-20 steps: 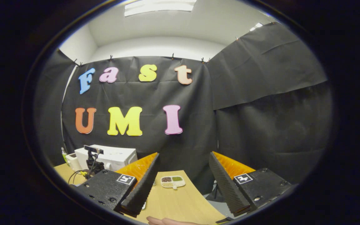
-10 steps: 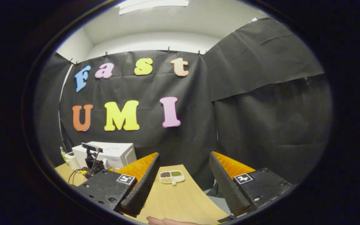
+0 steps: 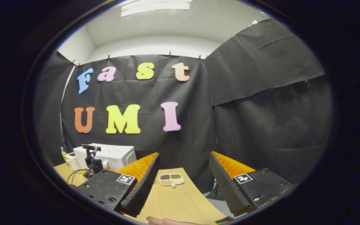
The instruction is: Open the microwave oven with the left hand, put the food in, and close the microwave oven.
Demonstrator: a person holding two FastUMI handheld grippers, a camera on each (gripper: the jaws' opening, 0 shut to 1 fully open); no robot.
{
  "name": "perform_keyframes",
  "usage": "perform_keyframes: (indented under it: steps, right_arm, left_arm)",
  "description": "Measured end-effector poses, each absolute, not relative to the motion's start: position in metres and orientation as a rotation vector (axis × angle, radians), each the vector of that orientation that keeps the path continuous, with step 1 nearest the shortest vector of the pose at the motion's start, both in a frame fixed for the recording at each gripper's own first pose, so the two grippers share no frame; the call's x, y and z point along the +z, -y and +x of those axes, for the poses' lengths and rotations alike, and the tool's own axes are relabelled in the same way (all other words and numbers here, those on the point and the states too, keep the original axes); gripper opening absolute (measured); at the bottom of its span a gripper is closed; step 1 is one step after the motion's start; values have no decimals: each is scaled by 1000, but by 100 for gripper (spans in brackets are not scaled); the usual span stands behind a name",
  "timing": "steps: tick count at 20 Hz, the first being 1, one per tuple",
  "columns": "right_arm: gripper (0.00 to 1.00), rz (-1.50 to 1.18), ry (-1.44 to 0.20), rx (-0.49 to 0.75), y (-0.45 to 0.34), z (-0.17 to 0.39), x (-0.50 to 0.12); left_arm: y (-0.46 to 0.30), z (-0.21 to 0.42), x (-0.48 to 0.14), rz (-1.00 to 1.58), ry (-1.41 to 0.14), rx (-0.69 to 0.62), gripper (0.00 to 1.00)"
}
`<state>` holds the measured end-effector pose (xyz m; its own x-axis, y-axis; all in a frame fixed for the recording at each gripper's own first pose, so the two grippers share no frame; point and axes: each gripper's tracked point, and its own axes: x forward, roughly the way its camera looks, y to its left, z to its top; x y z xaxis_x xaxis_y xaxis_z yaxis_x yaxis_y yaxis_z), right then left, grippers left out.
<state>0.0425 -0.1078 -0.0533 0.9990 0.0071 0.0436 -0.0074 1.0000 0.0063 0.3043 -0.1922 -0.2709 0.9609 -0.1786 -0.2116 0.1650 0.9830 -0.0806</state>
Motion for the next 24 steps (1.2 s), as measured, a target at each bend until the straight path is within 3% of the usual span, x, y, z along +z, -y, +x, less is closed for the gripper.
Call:
perform_keyframes:
  steps: [13,15,16,24]
  right_arm:
    - [100,20,28,63,72,20,-60]
    - [100,12,33,76,62,13,-58]
    - [100,10,34,83,58,10,-57]
    - [100,-2,42,125,23,-14,-55]
  left_arm:
    - [152,212,-267,-70,-158,-313,4]
    - [138,191,-269,-78,-157,-315,4]
    - [132,184,-269,-76,-156,-315,12]
    - [58,124,-273,-47,-174,-276,12]
